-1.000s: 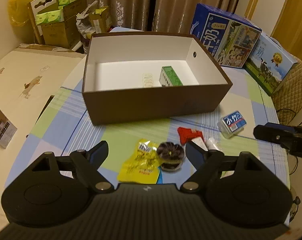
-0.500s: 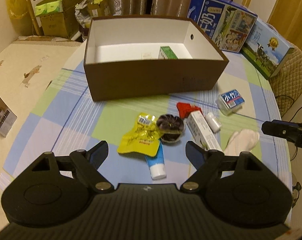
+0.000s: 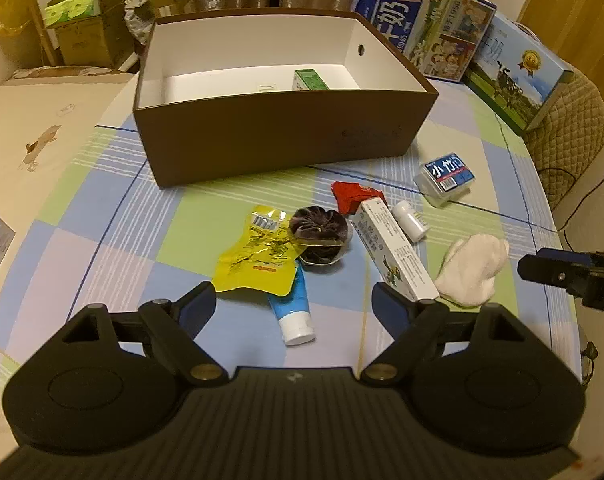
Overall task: Organize objects
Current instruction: 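Move the right tool onto the white cloth and close on it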
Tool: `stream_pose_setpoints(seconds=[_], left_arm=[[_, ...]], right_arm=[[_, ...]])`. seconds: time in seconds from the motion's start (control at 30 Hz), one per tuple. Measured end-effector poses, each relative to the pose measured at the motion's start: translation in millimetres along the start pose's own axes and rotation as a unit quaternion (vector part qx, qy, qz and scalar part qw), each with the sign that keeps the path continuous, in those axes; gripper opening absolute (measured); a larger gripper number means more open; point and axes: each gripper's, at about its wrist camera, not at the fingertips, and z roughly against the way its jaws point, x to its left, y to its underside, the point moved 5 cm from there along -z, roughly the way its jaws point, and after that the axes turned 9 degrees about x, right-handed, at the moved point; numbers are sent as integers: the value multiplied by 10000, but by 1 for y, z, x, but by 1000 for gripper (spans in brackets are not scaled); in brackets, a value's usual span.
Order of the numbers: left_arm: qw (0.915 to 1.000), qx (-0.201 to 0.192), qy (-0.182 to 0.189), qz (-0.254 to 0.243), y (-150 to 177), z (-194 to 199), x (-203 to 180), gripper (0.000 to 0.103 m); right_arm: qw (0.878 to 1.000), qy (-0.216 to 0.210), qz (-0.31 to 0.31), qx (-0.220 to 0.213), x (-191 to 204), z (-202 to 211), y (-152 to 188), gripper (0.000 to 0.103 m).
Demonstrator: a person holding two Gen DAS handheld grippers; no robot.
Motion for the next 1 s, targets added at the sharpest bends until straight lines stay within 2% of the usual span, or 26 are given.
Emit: stream_pose_setpoints(seconds=[0.43,0.5,0.67,1.0], left_arm=[[9996,62,41,-260,-6,-17,-7,84],[9995,54,66,-304,-7,-20,-8,84],[9991,60,102,-401,-11,-27,-10,84],[9983,140,62,-568,-23,-47,-10,84]], right_arm=[[9972,399,-570,282,-34,-15,17,46],[9957,386,-785,289,-40,-17,18,51],[9908,351,-1287,232,-56,-23,20,73],[9879,390,-1498,57,-70,-46,9,76]])
